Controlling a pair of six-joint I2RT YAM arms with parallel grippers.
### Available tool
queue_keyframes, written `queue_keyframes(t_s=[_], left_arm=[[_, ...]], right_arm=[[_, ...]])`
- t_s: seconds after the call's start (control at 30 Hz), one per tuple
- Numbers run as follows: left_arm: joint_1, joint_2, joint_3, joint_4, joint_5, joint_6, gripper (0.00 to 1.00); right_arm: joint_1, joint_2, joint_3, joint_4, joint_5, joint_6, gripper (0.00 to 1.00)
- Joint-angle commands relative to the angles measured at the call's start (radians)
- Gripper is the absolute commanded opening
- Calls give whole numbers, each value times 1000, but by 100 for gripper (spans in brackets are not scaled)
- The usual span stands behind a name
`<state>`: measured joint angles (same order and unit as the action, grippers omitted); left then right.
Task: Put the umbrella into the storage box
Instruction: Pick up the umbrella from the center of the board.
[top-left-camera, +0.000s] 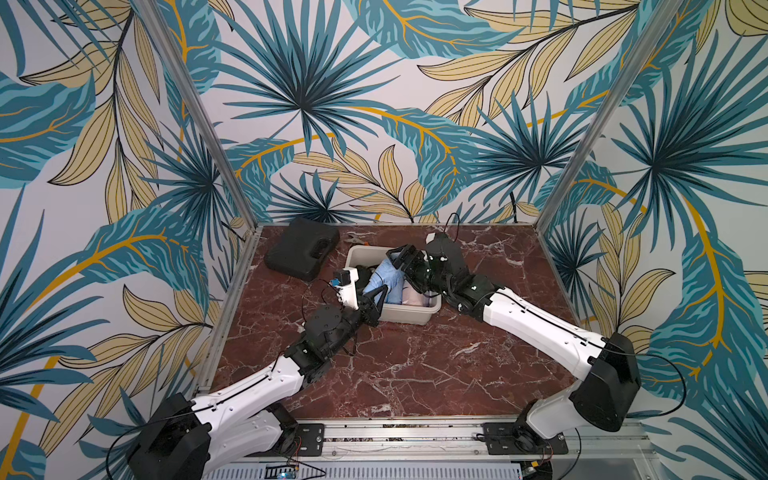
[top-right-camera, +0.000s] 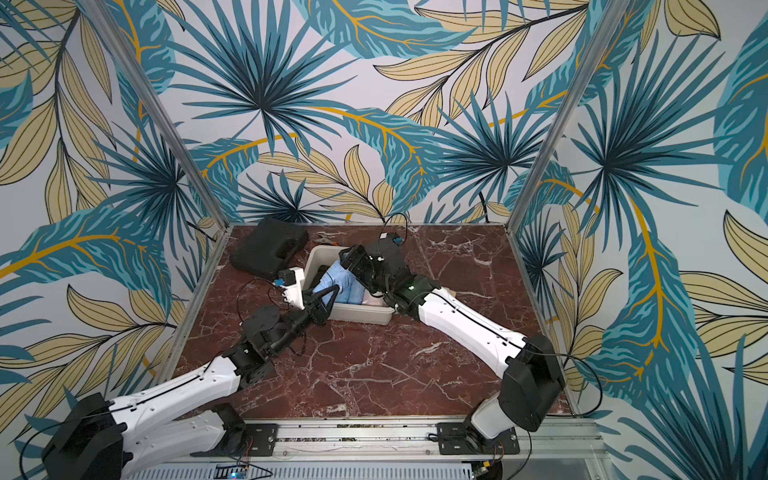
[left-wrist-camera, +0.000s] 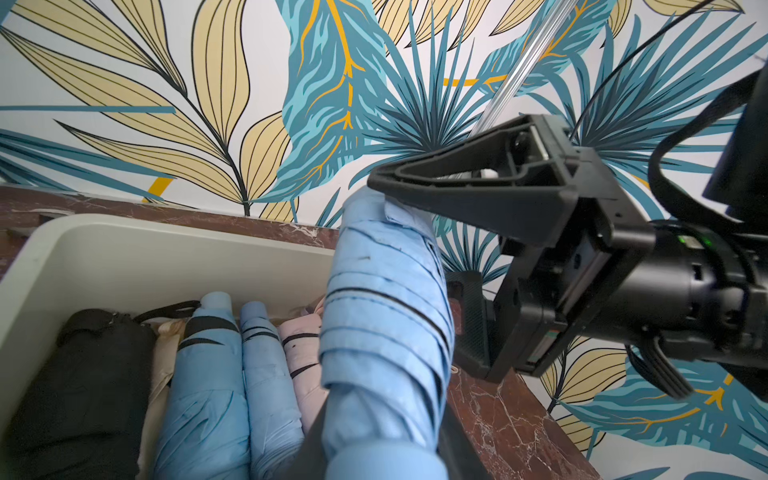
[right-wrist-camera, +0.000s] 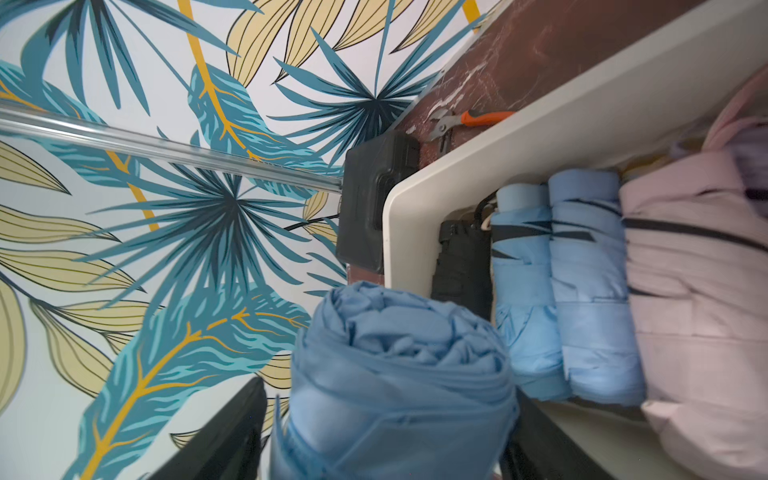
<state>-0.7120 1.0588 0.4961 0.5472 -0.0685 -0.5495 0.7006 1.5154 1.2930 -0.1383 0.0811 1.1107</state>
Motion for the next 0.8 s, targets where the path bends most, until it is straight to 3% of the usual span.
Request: queue_keyframes(t_s=[0.0, 0.23, 0.53, 0.67, 0.77], left_arm=[[-1, -46, 37, -29, -13, 16, 0], [1, -113, 68, -207, 4, 48, 0], [63, -140, 224, -548, 261, 97, 0], [94, -137, 267, -596, 399, 101, 0], [104, -130, 286, -613, 481, 104, 0]], right_arm=[[-22, -73, 22, -98, 87, -244, 89], [-38, -211, 6, -197, 83, -758, 89], [-16, -278, 74, -461, -180, -1481, 88], [12, -296, 69, -524, -239, -1736, 89], [29, -302, 67, -543, -211, -1876, 89]])
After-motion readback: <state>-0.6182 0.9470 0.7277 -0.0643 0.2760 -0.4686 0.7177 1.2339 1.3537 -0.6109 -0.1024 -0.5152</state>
